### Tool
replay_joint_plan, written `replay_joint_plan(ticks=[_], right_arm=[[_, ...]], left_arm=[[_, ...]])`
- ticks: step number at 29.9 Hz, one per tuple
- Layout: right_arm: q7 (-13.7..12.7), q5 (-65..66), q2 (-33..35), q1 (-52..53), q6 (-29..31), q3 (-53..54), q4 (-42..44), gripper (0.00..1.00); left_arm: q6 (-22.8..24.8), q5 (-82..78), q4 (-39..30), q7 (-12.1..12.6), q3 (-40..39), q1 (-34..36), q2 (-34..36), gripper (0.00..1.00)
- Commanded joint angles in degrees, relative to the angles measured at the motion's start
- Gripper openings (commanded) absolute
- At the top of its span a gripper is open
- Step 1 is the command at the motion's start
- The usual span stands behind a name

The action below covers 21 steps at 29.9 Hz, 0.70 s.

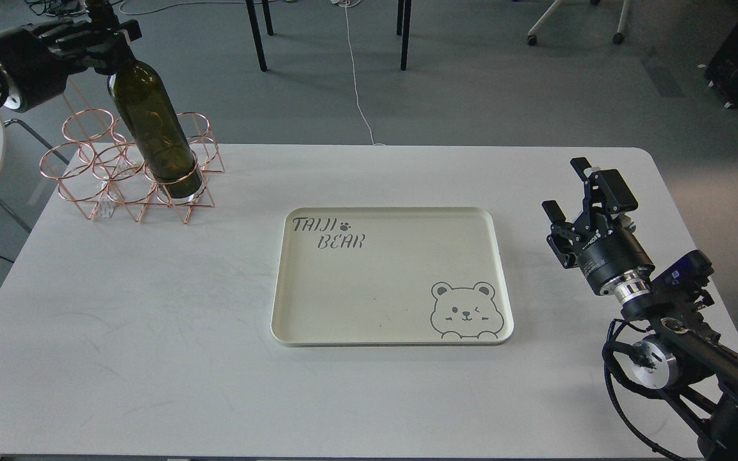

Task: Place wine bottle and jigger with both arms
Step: 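Lower the bottle into a slot of the copper rack, then hold the bottle in the rack and open the left gripper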

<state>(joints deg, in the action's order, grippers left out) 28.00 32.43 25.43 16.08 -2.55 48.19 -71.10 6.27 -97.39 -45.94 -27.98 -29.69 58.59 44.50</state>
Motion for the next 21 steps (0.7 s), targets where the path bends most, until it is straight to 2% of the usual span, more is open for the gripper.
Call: replay_joint_plan(ticks=[1, 14, 21], right_arm=[[0.0, 0.0, -0.3, 0.0, 0.0, 0.0, 0.0, 0.95], [0.0, 0.0, -0.4, -0.3, 0.0, -0.2, -0.1, 0.95], [0.0, 0.0, -0.6, -0.6, 0.0, -0.2, -0.1, 0.95]], left_arm=[[-0.7, 0.4, 1.2, 0.0, 0.7, -0.8, -1.6, 0.2], [-1.3, 0.4, 4.0, 0.0, 0.8, -2.7, -3.7, 0.29], [-1.3, 0.4, 4.0, 0.0, 0.8, -3.1, -3.7, 0.47]])
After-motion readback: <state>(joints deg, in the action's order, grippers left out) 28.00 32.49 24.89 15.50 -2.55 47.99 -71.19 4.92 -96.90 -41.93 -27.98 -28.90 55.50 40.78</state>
